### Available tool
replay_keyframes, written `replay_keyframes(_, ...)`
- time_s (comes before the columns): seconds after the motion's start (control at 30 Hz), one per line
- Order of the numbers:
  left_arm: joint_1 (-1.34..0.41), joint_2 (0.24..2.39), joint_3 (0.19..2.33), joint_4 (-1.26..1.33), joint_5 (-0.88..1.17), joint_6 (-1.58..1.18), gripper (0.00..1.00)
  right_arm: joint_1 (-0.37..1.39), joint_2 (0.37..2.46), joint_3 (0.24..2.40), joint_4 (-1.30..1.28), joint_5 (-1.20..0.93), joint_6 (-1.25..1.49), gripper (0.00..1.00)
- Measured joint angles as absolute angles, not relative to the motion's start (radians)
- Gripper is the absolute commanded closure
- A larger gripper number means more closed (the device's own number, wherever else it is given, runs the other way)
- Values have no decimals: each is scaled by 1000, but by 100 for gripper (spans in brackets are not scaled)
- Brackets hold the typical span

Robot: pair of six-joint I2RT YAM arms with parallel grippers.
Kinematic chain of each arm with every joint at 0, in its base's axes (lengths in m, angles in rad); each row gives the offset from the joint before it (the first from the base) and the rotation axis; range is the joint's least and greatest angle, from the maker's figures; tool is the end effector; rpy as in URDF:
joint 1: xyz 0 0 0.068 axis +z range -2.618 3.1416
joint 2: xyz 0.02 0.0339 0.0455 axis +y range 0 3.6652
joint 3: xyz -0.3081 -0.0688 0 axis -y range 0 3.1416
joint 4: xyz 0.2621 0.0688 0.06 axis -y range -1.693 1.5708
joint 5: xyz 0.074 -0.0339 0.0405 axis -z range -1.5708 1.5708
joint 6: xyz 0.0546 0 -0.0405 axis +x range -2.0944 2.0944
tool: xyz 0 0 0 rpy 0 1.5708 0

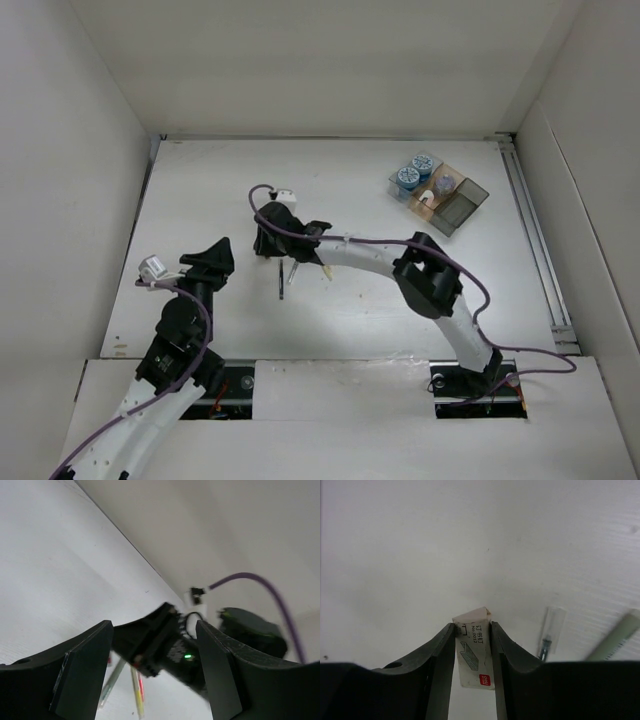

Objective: Sort the stationery into containers
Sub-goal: Pick up the stationery from the center of the board, then place the stationery in the storage box.

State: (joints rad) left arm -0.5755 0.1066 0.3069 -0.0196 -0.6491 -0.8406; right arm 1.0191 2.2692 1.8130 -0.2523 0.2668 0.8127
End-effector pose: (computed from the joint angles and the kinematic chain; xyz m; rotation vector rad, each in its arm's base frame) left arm 0.0802 -0.0127 0.2783 -0.7235 1.2752 -0.7129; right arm 0.3142 0.4830 0.2054 -0.0971 2.3369 0.6609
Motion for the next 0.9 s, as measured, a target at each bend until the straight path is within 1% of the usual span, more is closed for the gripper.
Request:
replay_keyframes(0.13, -575, 125, 307, -9, -646, -838, 36, 955, 2095, 1721, -241, 250, 812, 81)
replay_keyframes(0.23, -576, 194, 307, 14, -627, -829, 35, 842, 1931, 1626, -202, 263, 812, 82)
replay_keyframes(0.33, -576, 336, 319, 50, -579, -804, 35, 669, 1782, 1507, -169, 303, 816, 82)
replay_keyframes(0.43, -576, 521, 360, 64, -519, -779, 35, 463, 1691, 1398, -156, 336, 824, 82)
replay_keyframes(0.53, -581, 672, 410, 70, -466, -758, 36, 297, 1668, 1310, -157, 364, 838, 82)
replay_keyframes(0.6, -583, 725, 428, 72, -440, -748, 36, 231, 1674, 1264, -171, 371, 842, 82)
replay_keyframes(0.83, -588, 723, 432, 97, -402, -734, 36, 141, 1729, 1234, -193, 368, 842, 82)
replay_keyframes(0.9, -588, 708, 432, 109, -398, -733, 36, 127, 1749, 1238, -193, 368, 842, 79)
